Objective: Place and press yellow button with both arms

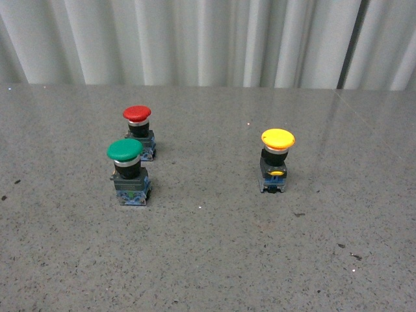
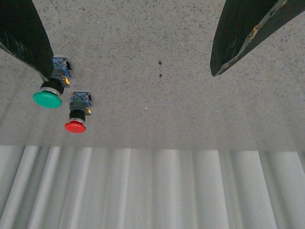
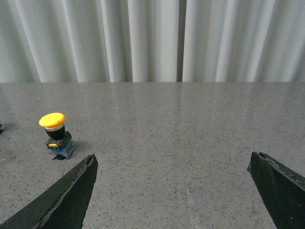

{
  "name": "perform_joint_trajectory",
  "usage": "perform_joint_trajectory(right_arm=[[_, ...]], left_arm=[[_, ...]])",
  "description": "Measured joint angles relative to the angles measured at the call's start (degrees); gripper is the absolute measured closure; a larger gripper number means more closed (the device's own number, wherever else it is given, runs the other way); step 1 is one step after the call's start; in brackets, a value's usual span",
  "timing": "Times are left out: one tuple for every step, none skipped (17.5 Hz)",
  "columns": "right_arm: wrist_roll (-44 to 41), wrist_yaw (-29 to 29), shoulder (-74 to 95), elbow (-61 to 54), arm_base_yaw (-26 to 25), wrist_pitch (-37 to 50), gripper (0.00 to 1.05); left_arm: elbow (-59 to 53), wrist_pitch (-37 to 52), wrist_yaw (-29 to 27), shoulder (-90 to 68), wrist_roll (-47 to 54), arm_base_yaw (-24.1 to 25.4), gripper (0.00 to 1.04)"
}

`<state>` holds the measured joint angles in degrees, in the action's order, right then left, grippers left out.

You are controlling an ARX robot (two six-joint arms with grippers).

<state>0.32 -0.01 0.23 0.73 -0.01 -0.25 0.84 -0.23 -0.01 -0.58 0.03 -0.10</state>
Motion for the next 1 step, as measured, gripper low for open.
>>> perform_joint_trajectory(right_arm=[[0.0,0.0,0.0,0.0,0.0,0.0,0.06]], left_arm=[[0.0,0.0,0.0,0.0,0.0,0.0,0.07]])
